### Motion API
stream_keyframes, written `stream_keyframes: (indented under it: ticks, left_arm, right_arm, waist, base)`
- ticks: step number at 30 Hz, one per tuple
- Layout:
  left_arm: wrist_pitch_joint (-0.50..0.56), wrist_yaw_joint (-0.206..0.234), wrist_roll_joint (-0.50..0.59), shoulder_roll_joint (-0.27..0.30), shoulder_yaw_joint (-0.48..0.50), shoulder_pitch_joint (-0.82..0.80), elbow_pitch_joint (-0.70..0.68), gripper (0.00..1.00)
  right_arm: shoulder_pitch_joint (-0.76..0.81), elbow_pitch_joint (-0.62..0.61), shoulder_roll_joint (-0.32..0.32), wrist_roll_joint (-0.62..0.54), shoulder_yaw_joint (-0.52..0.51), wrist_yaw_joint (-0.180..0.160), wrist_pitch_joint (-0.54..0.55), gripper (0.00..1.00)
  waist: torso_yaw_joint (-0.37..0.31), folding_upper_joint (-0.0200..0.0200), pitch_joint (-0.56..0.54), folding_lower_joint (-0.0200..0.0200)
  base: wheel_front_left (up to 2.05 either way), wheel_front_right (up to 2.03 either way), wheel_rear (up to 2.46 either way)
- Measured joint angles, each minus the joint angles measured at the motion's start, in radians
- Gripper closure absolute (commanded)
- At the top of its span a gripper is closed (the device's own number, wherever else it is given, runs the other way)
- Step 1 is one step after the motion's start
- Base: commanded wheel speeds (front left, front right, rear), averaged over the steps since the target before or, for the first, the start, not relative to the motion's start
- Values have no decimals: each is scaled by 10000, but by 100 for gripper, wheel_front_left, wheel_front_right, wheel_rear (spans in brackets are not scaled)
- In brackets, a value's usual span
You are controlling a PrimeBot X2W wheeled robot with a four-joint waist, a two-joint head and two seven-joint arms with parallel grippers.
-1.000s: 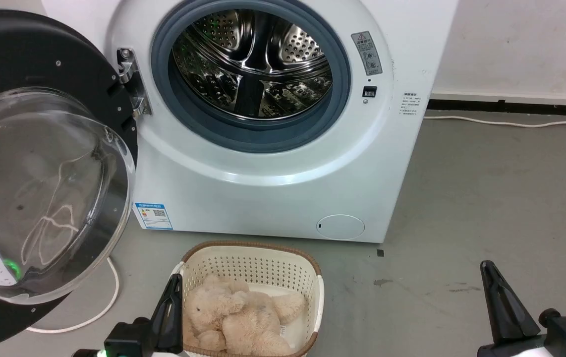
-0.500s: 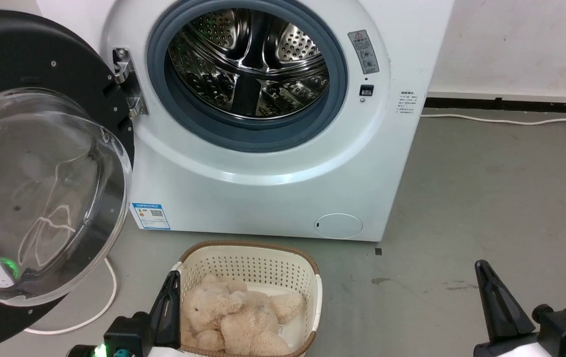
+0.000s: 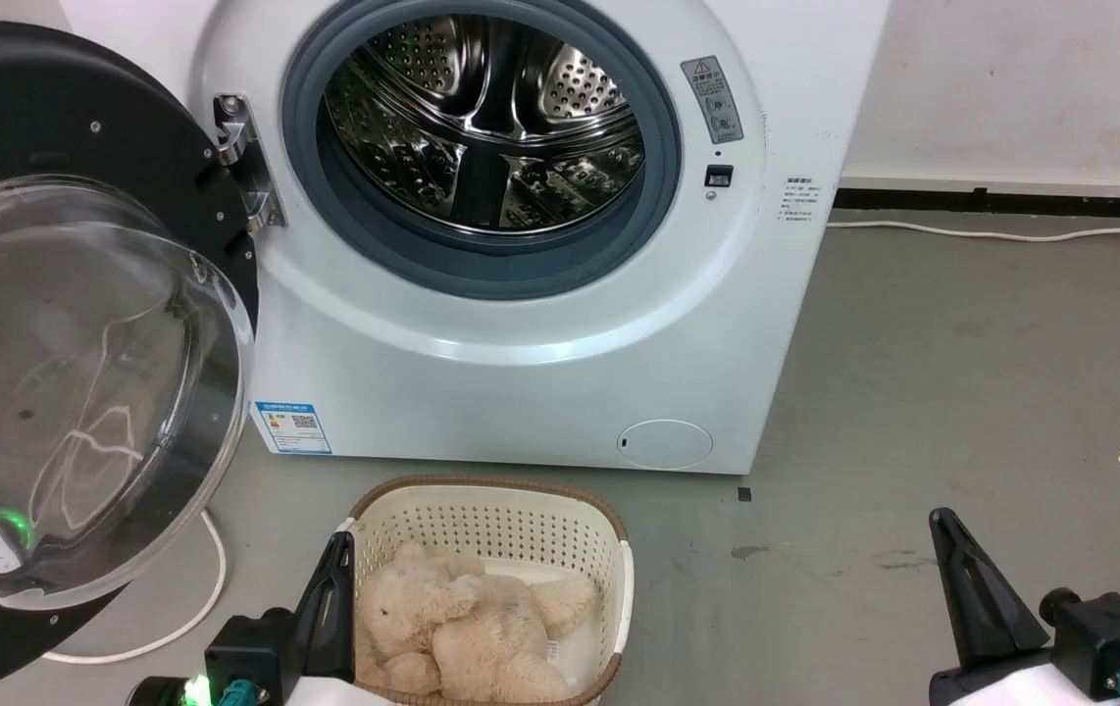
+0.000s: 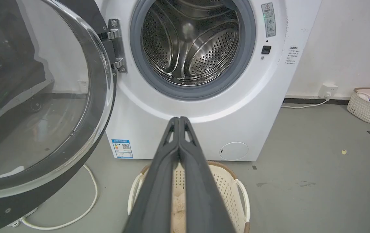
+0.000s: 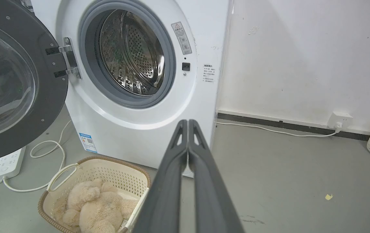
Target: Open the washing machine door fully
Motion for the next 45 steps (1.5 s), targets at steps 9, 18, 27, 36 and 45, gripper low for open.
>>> stream_keyframes:
  ticks: [9,18,27,36,45]
  left_arm:
    - [228,-138,165,-42,188,-148,-38,100]
    - [410,-163,316,-75,290,-185,-71,100]
    - [581,-249,426,-104,407,-216,-104,100]
    - [756,-324,537,-125,566,-350,-136,100]
    - [963,-403,686,-165,654,-376,-173,100]
  right_arm:
    - [-159,33,0,-58,69,0,242,100]
    - [-178,69,0,-102,134,0,437,100]
    - [-281,119,0,-138,198,0,593,100]
    - [-384,148,0,-207,242,0,771,100]
    - [-425,171,0,-228,291,0,993,100]
  waist:
    - [-55,0,24,0]
    - [-101,0,44,0]
    - [-146,0,64,0]
    - [-192,0,84,0]
    - [-237,0,104,-1]
  base:
    - [0,0,0]
    - [0,0,0]
    - [0,0,0]
    - [0,0,0]
    - [0,0,0]
